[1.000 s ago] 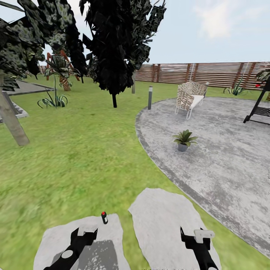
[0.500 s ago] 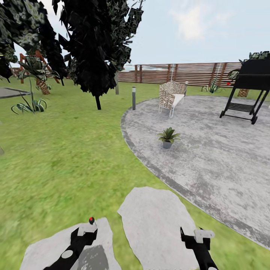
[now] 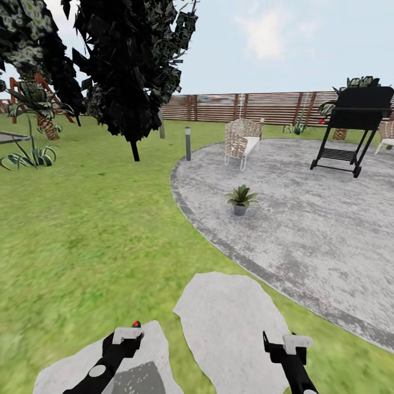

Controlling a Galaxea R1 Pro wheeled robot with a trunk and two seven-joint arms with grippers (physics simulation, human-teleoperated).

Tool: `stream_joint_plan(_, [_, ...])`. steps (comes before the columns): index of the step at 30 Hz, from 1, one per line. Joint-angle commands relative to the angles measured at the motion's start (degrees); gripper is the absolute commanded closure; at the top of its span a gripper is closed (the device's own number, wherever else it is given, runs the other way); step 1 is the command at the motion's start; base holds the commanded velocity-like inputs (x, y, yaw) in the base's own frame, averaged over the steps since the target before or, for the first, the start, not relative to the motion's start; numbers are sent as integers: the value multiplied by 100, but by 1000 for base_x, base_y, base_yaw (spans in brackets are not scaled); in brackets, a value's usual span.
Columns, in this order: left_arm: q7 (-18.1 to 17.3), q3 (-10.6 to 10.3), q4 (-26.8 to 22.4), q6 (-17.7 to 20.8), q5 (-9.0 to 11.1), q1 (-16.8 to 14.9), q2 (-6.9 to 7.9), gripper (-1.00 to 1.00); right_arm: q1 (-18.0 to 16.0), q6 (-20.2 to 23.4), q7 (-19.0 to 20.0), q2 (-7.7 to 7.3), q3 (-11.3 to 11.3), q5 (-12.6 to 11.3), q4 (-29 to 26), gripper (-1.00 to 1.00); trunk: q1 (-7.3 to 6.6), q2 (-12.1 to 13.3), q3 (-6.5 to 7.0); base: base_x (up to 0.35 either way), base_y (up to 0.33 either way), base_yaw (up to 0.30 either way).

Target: Pick up the pesticide atomizer in the garden and spray insectifuge to fully cover both potted plants in the garden.

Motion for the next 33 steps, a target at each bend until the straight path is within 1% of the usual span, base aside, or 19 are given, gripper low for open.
stream_joint_plan(1, [9,-4,5,-20,-13,-3,1,-100,0,-14,-16,-1,3,2,0,-100,-1,-2,-5,0,303,-2])
stream_joint_plan(10, [9,-12,4,-20,-18,-3,-1,-100,1,-22,-20,-1,4,10,-1,-100,-1,-2,-5,0,303,-1])
stream_joint_plan(16, [17,-20,4,-17,-19,-3,-7,-100,-1,-17,-16,-7,3,11,-3,-100,-1,-2,-5,74,185,0])
stream_joint_plan(26, [21,-39,0,-20,-28,-3,-3,-100,-2,-23,-21,-1,12,6,-35,-100,-1,-2,-5,32,22,-8])
stream_joint_plan(30, [23,-39,0,-20,-28,-3,0,-100,-1,-23,-23,-1,12,3,-36,-100,-1,-2,-5,1,0,-196])
stream_joint_plan(33, [26,-37,0,-20,-28,-3,0,-100,-2,-23,-24,-1,12,2,-40,-100,65,-122,-59,0,0,-282])
